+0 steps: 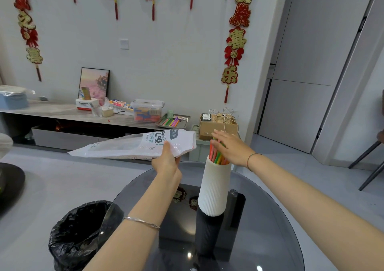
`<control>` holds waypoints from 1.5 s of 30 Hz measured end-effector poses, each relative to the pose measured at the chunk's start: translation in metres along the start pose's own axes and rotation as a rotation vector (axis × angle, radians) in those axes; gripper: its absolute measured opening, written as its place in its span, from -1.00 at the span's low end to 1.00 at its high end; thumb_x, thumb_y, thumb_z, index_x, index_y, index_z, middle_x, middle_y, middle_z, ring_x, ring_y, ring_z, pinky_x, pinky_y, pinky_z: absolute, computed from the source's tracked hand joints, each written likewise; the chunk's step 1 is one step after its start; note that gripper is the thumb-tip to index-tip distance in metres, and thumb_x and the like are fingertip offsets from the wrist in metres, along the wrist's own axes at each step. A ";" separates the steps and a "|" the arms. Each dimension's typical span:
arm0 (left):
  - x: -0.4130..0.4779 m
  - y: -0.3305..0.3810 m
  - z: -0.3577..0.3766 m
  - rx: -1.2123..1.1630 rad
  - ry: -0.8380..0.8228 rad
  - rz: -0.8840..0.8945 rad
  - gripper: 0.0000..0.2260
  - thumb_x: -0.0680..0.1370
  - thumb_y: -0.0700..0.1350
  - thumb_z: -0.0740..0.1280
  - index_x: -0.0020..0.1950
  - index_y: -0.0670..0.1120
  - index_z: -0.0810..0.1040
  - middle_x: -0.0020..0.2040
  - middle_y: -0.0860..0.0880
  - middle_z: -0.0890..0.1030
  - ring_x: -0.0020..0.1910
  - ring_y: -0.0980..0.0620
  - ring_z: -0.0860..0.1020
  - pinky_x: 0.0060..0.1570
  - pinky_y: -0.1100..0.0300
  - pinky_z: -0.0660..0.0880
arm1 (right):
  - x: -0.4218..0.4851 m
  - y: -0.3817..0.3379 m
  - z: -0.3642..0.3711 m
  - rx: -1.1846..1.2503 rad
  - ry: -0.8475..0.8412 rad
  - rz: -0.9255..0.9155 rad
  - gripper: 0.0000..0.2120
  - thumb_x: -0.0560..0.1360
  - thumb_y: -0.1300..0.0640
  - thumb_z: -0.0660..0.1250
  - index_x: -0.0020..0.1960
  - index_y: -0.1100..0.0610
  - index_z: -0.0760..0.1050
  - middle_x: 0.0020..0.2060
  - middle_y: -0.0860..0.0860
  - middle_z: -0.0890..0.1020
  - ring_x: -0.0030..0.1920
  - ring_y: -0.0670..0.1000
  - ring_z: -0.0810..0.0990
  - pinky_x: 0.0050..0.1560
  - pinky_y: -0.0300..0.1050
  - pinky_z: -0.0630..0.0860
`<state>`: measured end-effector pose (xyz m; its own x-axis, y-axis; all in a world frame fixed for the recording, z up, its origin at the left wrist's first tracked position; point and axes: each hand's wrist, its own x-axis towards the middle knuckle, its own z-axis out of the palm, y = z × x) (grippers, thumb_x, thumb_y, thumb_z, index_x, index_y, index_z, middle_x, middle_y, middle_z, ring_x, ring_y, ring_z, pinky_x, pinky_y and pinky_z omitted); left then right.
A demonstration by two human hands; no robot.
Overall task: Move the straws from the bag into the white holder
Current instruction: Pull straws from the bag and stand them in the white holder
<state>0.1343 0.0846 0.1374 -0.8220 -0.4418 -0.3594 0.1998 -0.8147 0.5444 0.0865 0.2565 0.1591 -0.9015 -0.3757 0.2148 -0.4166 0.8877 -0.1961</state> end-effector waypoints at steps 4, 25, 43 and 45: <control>0.000 0.002 0.001 0.003 -0.017 0.010 -0.60 0.53 -0.19 0.36 0.34 -0.19 0.38 0.25 -0.13 0.56 -0.01 -0.02 0.56 0.01 0.15 0.53 | -0.004 -0.019 -0.006 0.185 0.203 -0.033 -0.54 0.61 -0.07 0.03 0.47 0.02 0.18 0.48 -0.01 0.27 0.48 0.02 0.19 0.43 -0.06 0.15; 0.013 0.067 0.016 0.721 -0.365 0.753 -0.72 0.54 -0.11 0.32 0.22 -0.19 0.51 0.06 -0.08 0.64 0.03 0.00 0.61 -0.03 0.22 0.56 | 0.029 -0.128 0.045 2.070 -0.052 0.561 -0.82 0.59 0.17 0.13 -0.14 0.11 0.46 -0.35 0.02 0.54 -0.34 -0.03 0.46 -0.57 -0.32 0.46; 0.021 0.055 0.012 -0.066 -0.096 0.059 -0.67 0.61 -0.21 0.22 0.38 -0.23 0.37 0.26 -0.16 0.54 -0.13 0.00 0.59 -0.11 0.16 0.55 | 0.010 -0.083 -0.014 1.659 0.288 0.167 -0.94 0.50 0.21 0.33 -0.12 0.17 0.58 -0.27 0.02 0.60 -0.35 -0.12 0.58 -0.35 -0.35 0.58; 0.018 0.047 0.016 -0.102 -0.131 -0.031 -0.66 0.62 -0.21 0.19 0.40 -0.22 0.36 0.33 -0.16 0.51 0.14 -0.08 0.58 -0.03 0.12 0.53 | 0.009 -0.076 -0.026 1.516 0.369 0.148 -0.91 0.48 0.18 0.35 -0.06 0.17 0.60 -0.23 0.01 0.63 -0.30 -0.11 0.59 -0.31 -0.34 0.59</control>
<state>0.1204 0.0441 0.1683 -0.8897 -0.3683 -0.2699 0.2203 -0.8640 0.4527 0.1136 0.1922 0.2004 -0.9608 -0.0275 0.2759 -0.2595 -0.2612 -0.9298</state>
